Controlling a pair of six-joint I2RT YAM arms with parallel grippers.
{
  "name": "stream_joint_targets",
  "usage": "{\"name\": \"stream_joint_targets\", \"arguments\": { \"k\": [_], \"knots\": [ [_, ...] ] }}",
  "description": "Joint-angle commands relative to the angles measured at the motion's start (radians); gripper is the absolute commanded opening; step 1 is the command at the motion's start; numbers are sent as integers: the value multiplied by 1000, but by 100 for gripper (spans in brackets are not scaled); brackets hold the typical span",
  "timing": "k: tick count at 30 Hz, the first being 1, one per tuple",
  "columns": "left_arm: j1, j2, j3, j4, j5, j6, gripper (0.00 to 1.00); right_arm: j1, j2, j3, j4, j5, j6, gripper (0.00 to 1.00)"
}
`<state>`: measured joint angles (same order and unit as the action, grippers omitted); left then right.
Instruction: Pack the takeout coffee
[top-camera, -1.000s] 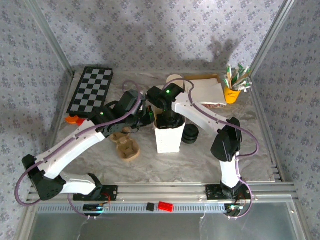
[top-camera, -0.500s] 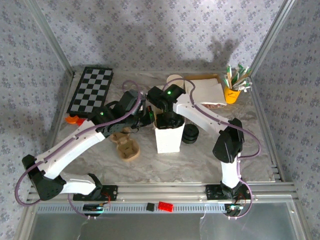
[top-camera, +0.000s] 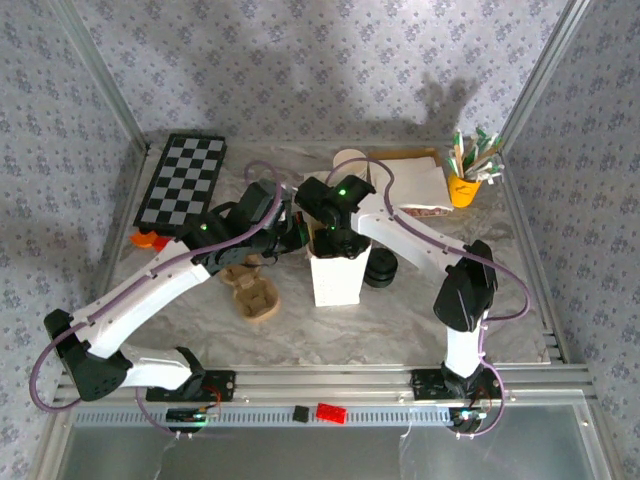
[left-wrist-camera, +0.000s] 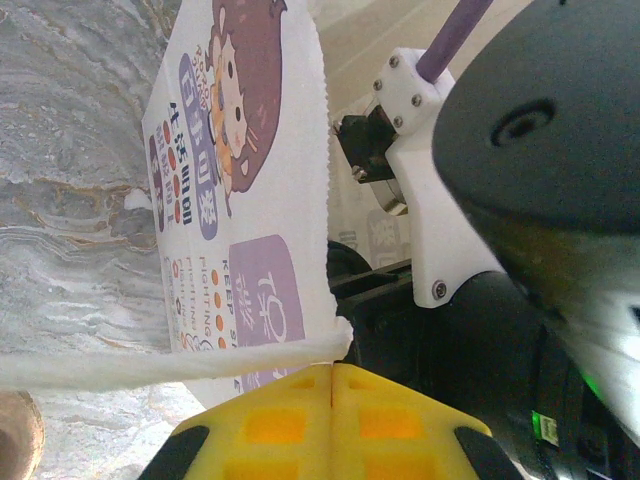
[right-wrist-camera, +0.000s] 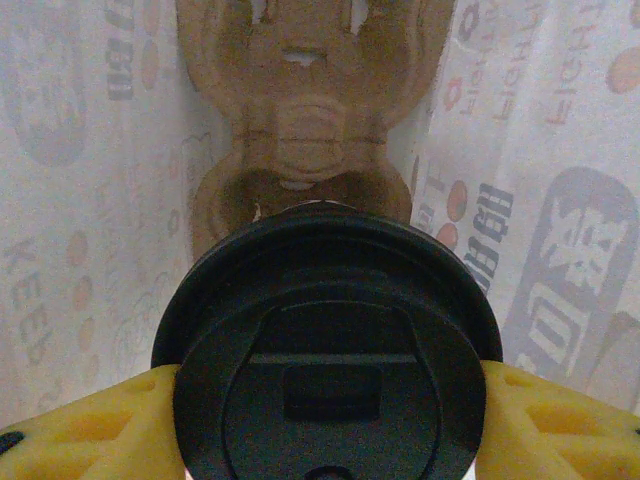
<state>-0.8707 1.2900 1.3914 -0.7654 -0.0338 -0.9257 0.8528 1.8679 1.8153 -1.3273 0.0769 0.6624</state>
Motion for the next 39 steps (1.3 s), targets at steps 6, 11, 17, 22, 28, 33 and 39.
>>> {"name": "stream_joint_targets", "arguments": {
  "k": [6,11,17,22,28,33,39],
  "knots": [
    [0,-26,-3,-8,18,2,9,22,17,-24,30,-31,24,54],
    [0,-27,-8,-8,20,-1,8,26,1,-37,33,-18,32,54],
    [1,-30,-4,-9,18,-1,9,24,-3,-90,75,-32,42,54],
    [1,-31,-5,-6,19,-2,11,24,0,-104,86,-34,43,54],
    [2,-28,-3,-6,22,-2,12,24,-11,-126,109,-32,47,54],
    [1,-28,-4,-8,22,-1,12,25,-17,-126,115,-29,49,54],
    [1,-28,-7,1,33,-4,12,24,-25,-123,118,-19,52,54]
  ]
}}
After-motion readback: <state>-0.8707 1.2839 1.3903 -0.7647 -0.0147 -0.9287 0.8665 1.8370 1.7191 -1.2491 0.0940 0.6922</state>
